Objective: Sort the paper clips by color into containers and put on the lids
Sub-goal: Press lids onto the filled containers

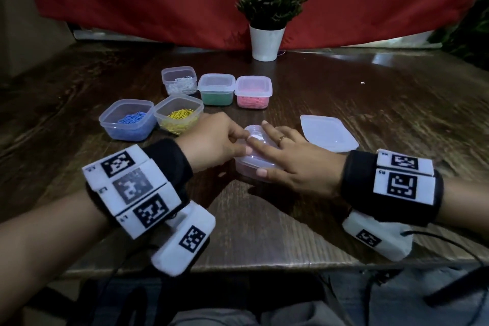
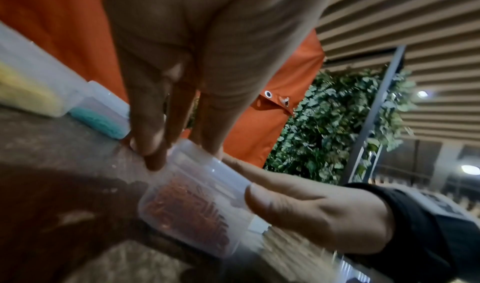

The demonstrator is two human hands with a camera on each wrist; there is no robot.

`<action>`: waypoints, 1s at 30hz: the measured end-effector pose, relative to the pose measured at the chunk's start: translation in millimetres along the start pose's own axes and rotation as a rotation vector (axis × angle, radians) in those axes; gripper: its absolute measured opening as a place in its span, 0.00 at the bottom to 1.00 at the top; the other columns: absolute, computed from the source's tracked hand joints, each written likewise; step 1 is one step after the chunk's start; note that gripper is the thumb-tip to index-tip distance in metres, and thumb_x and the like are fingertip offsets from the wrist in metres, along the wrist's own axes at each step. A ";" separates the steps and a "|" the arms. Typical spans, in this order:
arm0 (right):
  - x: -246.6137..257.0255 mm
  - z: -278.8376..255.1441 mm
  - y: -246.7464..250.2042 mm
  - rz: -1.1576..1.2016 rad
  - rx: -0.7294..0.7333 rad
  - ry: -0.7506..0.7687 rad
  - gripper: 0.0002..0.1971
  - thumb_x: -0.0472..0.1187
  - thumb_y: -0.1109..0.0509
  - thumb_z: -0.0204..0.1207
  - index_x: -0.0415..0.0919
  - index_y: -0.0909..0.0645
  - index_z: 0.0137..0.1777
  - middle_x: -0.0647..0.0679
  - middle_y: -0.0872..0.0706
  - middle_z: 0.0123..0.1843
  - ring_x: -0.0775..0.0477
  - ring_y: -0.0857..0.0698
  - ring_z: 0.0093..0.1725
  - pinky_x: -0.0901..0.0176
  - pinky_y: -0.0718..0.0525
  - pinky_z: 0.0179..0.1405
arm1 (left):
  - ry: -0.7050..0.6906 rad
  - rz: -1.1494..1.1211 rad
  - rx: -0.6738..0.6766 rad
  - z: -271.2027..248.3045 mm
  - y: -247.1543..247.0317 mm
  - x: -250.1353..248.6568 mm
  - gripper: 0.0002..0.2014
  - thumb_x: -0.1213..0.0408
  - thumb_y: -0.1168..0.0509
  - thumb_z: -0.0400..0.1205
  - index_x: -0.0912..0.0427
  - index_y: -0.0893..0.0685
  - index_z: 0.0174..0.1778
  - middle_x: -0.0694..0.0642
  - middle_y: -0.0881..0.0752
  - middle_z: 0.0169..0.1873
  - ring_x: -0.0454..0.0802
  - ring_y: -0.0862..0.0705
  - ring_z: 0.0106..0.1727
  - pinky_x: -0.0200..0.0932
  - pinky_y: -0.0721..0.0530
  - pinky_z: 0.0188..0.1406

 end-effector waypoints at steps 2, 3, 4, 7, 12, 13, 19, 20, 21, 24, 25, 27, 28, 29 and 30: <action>2.0 0.6 -0.9 -0.017 0.006 0.002 0.32 0.60 0.56 0.81 0.58 0.68 0.80 0.40 0.67 0.83 0.37 0.59 0.82 0.43 0.50 0.80 | -0.060 0.199 0.034 -2.6 -0.1 -3.1 0.13 0.55 0.34 0.80 0.51 0.13 0.59 0.51 0.10 0.48 0.45 0.14 0.45 0.45 0.19 0.52; 2.0 1.5 -0.8 -0.031 0.013 -0.001 0.32 0.60 0.57 0.81 0.58 0.68 0.80 0.40 0.67 0.83 0.36 0.59 0.82 0.42 0.50 0.80 | -0.059 0.222 0.067 -2.8 -1.4 -2.9 0.13 0.55 0.36 0.81 0.51 0.14 0.59 0.51 0.10 0.49 0.41 0.13 0.42 0.46 0.19 0.55; 1.9 2.7 -0.4 -0.048 0.021 -0.006 0.32 0.60 0.57 0.82 0.58 0.69 0.80 0.40 0.67 0.83 0.35 0.59 0.82 0.40 0.49 0.80 | -0.047 0.209 0.100 -2.3 -3.2 -1.9 0.13 0.55 0.37 0.82 0.50 0.14 0.60 0.51 0.10 0.46 0.37 0.13 0.34 0.45 0.18 0.55; 3.4 2.8 0.1 -0.082 0.059 -0.029 0.33 0.60 0.56 0.82 0.57 0.70 0.80 0.39 0.67 0.83 0.33 0.58 0.82 0.38 0.47 0.80 | -0.038 0.155 0.107 -0.1 -6.1 0.6 0.12 0.57 0.37 0.82 0.53 0.14 0.57 0.54 0.09 0.42 0.33 0.20 0.17 0.38 0.16 0.40; 7.3 7.1 12.3 0.064 -0.041 -0.050 0.34 0.56 0.40 0.79 0.56 0.52 0.81 0.33 0.46 0.80 0.31 0.42 0.77 0.43 0.35 0.74 | -0.003 -0.219 0.104 -8.0 -8.3 4.9 0.12 0.65 0.35 0.81 0.61 0.15 0.59 0.58 0.14 0.37 0.36 0.22 0.19 0.30 0.24 0.20; 8.1 9.2 18.1 0.114 -0.076 -0.040 0.34 0.54 0.35 0.77 0.53 0.46 0.79 0.32 0.35 0.72 0.32 0.34 0.72 0.47 0.31 0.68 | 0.003 -0.257 0.099 -8.6 -7.8 4.7 0.12 0.66 0.34 0.81 0.60 0.15 0.59 0.56 0.15 0.37 0.38 0.19 0.26 0.33 0.22 0.22; -5.1 8.3 56.1 0.227 -0.097 -0.014 0.37 0.49 0.23 0.65 0.45 0.35 0.72 0.46 0.27 0.54 0.47 0.27 0.54 0.60 0.28 0.49 | 0.034 -0.565 -0.009 4.2 -8.8 -7.8 0.17 0.72 0.36 0.81 0.62 0.26 0.66 0.55 0.21 0.39 0.43 0.21 0.31 0.35 0.22 0.22; -14.7 8.9 68.2 0.233 -0.115 -0.024 0.39 0.51 0.23 0.62 0.47 0.35 0.72 0.44 0.26 0.56 0.46 0.26 0.55 0.58 0.26 0.51 | 0.044 -0.668 -0.052 7.7 -3.7 -12.4 0.19 0.72 0.37 0.82 0.65 0.29 0.70 0.56 0.22 0.37 0.42 0.21 0.27 0.34 0.24 0.20; -27.7 11.0 82.1 0.249 -0.141 -0.051 0.38 0.50 0.23 0.62 0.47 0.35 0.72 0.43 0.25 0.57 0.45 0.25 0.55 0.55 0.24 0.54 | 0.051 -0.742 -0.099 12.8 3.4 -17.2 0.22 0.70 0.38 0.82 0.66 0.32 0.72 0.57 0.22 0.37 0.42 0.21 0.26 0.33 0.24 0.18; -75.6 24.4 119.3 0.262 -0.224 -0.172 0.36 0.40 0.24 0.69 0.45 0.39 0.74 0.40 0.26 0.64 0.45 0.25 0.58 0.51 0.22 0.56 | 0.083 -0.638 -0.216 27.7 29.7 -26.0 0.24 0.62 0.39 0.84 0.62 0.35 0.76 0.59 0.20 0.55 0.46 0.19 0.32 0.33 0.29 0.17; -92.3 30.1 125.4 0.260 -0.235 -0.238 0.37 0.39 0.25 0.70 0.44 0.40 0.75 0.40 0.27 0.65 0.45 0.25 0.58 0.53 0.21 0.52 | 0.084 -0.596 -0.220 30.4 35.2 -26.9 0.22 0.60 0.39 0.84 0.61 0.32 0.73 0.60 0.21 0.60 0.46 0.19 0.33 0.35 0.31 0.20; -117.3 43.9 124.3 0.277 -0.205 -0.354 0.38 0.37 0.25 0.71 0.42 0.42 0.76 0.39 0.29 0.68 0.47 0.27 0.56 0.58 0.23 0.40 | 0.081 -0.580 -0.171 29.8 39.4 -23.3 0.13 0.61 0.38 0.84 0.58 0.25 0.63 0.60 0.21 0.54 0.45 0.21 0.33 0.35 0.33 0.19; -125.5 52.8 118.3 0.285 -0.160 -0.387 0.38 0.36 0.26 0.71 0.42 0.43 0.77 0.39 0.29 0.68 0.46 0.27 0.55 0.59 0.25 0.34 | 0.085 -0.550 -0.133 26.3 39.0 -18.6 0.09 0.61 0.38 0.83 0.56 0.24 0.59 0.59 0.20 0.50 0.44 0.21 0.33 0.33 0.32 0.19; -131.1 61.8 111.1 0.289 -0.112 -0.412 0.39 0.34 0.26 0.71 0.42 0.44 0.78 0.40 0.30 0.68 0.45 0.26 0.56 0.60 0.25 0.32 | 0.087 -0.475 -0.088 22.2 37.3 -12.1 0.08 0.61 0.37 0.83 0.56 0.24 0.56 0.57 0.20 0.48 0.45 0.21 0.35 0.32 0.30 0.20; -135.9 71.3 104.3 0.295 -0.076 -0.428 0.40 0.33 0.27 0.71 0.44 0.45 0.78 0.40 0.30 0.68 0.42 0.25 0.59 0.59 0.23 0.35 | 0.085 -0.381 -0.040 18.2 34.5 -4.0 0.09 0.60 0.36 0.82 0.56 0.22 0.56 0.56 0.19 0.47 0.46 0.20 0.38 0.34 0.27 0.26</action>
Point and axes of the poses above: each hand's wrist, its own z-axis towards the middle knuckle, its own y-axis out of the back of the hand, x = y × z, the point moved 6 cm from there along z, towards the middle knuckle
